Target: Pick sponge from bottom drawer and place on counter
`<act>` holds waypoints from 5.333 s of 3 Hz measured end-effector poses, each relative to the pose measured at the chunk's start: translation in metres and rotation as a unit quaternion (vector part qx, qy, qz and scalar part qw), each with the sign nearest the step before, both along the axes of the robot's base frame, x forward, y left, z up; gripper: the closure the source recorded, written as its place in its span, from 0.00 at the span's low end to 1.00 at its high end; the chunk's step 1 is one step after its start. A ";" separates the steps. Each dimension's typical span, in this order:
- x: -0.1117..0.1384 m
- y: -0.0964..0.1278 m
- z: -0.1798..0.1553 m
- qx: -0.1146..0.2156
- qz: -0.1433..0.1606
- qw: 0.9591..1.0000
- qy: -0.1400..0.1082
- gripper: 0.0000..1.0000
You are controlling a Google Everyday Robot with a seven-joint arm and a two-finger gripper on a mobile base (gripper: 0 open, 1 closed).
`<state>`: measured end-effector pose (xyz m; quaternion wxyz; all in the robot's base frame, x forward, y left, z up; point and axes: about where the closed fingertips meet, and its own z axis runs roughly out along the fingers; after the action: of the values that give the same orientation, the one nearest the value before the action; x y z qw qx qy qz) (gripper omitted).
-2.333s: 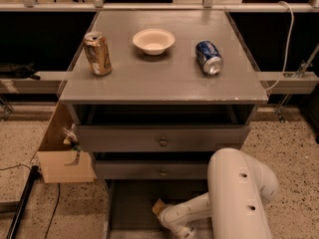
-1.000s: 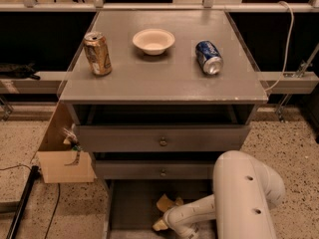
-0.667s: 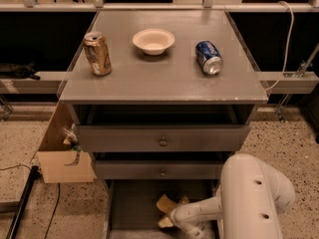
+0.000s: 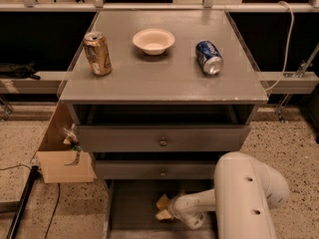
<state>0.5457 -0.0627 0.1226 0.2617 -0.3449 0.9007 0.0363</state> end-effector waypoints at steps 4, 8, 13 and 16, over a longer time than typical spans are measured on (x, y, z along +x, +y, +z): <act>0.000 0.000 0.000 0.000 0.000 1.000 0.000 0.64; -0.017 -0.005 0.010 0.001 -0.011 1.000 -0.007 1.00; -0.097 -0.090 0.131 0.088 -0.022 0.994 -0.055 1.00; -0.084 -0.063 0.226 0.091 0.060 0.989 -0.100 1.00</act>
Offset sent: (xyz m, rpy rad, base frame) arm 0.0000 0.0000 0.0000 0.0000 0.0000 0.0000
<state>0.4618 -0.1256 0.3487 0.3783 -0.3748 0.8406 0.0993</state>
